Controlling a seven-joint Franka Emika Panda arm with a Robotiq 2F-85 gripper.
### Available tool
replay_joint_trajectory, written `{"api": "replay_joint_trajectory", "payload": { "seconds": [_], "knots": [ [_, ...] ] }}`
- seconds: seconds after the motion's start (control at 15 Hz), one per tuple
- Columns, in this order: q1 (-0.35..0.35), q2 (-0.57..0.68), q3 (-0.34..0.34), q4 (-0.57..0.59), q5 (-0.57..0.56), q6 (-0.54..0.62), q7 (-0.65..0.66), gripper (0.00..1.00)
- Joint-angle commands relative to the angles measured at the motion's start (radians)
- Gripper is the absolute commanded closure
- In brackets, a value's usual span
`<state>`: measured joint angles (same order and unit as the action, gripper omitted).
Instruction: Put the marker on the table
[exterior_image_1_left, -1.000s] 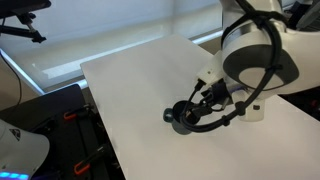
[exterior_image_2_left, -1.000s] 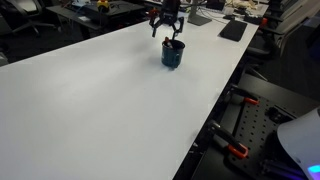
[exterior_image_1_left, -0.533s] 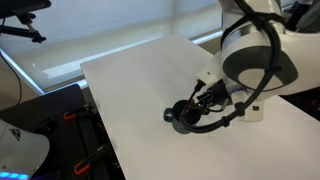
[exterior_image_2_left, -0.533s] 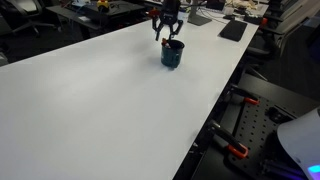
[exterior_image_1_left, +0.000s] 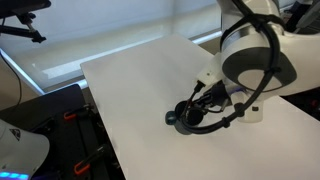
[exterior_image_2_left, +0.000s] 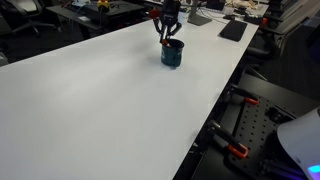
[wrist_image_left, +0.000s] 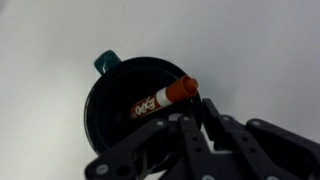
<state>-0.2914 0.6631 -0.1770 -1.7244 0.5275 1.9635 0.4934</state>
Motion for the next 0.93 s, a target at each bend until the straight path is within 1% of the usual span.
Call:
{"api": "replay_joint_trajectory", "payload": {
  "seconds": [0.0, 0.13, 0.2, 0.27, 0.33, 0.6, 0.87],
  "knots": [
    [0.002, 0.004, -0.004, 0.004, 0.002, -0.004, -0.001, 0.74],
    [0.002, 0.005, -0.004, 0.004, 0.002, -0.004, -0.001, 0.61],
    [0.002, 0.005, -0.004, 0.004, 0.002, -0.004, -0.001, 0.35],
    [0.007, -0.006, -0.004, -0.01, 0.001, 0.009, -0.003, 0.34],
    [0.01, -0.011, -0.005, -0.016, -0.001, 0.015, -0.004, 0.3],
    [0.028, -0.038, -0.005, -0.047, -0.009, 0.045, -0.011, 0.01],
    [0.049, -0.059, -0.002, -0.076, -0.019, 0.081, -0.014, 0.0]
  ]
}}
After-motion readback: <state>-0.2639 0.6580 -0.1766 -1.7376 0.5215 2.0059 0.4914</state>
